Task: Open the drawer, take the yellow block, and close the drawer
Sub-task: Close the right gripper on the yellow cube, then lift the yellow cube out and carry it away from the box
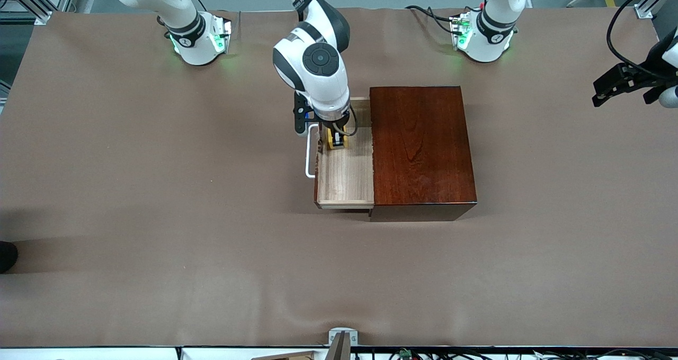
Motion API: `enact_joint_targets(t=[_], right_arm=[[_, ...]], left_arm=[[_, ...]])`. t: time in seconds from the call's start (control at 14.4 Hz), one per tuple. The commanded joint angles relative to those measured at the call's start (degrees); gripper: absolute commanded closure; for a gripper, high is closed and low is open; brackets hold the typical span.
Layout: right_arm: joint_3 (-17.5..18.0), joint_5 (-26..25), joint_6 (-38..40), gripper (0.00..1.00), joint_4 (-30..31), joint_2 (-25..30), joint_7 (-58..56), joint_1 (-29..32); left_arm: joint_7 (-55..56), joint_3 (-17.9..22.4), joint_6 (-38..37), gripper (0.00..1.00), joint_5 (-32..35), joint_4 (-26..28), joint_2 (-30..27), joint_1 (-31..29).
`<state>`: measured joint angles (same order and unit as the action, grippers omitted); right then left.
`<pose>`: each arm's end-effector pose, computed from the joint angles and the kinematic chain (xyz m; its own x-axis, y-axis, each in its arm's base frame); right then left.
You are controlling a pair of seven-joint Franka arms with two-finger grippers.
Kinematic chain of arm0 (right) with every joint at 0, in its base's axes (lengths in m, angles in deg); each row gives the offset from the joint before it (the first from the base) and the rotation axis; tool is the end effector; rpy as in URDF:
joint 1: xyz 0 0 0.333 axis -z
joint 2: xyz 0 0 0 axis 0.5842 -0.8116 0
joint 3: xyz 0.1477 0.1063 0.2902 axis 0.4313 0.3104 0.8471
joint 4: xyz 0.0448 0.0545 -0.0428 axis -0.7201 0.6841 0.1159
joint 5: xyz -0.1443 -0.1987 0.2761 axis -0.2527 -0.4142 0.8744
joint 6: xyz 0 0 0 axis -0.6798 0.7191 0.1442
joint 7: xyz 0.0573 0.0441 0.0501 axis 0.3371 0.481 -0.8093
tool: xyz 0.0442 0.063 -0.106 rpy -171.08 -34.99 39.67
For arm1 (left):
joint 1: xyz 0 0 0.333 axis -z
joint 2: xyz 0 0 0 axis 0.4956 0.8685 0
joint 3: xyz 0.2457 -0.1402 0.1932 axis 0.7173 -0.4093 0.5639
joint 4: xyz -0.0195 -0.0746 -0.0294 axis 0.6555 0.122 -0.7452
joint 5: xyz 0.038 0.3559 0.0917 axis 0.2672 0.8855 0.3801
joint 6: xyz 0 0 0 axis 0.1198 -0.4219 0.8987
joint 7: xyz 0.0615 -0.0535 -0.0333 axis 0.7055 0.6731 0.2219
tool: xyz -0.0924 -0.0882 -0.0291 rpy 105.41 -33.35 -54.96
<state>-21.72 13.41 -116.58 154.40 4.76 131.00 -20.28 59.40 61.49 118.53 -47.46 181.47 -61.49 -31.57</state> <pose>0.4418 0.5069 0.3541 0.0572 -0.9950 -0.0816 -0.9981 -0.0589 0.0187 0.4944 -0.0053 0.6463 0.9997 0.0206 0.0142 0.0213 -0.9986 -0.0493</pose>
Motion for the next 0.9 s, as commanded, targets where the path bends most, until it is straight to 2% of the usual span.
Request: enact_joint_targets(t=[0.0,0.42,0.83], right_arm=[[0.07,0.69,3.72,0.65,-3.46,-0.52,0.71,1.26],[0.16,0.60,11.72,0.67,-8.73,-0.26,-2.27,5.48],[0.16,0.69,12.96,0.69,-10.06,0.27,-7.81,10.05]], left_arm=[[-1.38,-0.35,0.35,0.00,-1.67,0.52,-0.42,-0.78],[-1.47,-0.35,0.35,0.00,-1.67,0.25,-0.42,-0.78],[-1.47,-0.35,0.35,0.00,-1.67,0.08,-0.59,-0.78]])
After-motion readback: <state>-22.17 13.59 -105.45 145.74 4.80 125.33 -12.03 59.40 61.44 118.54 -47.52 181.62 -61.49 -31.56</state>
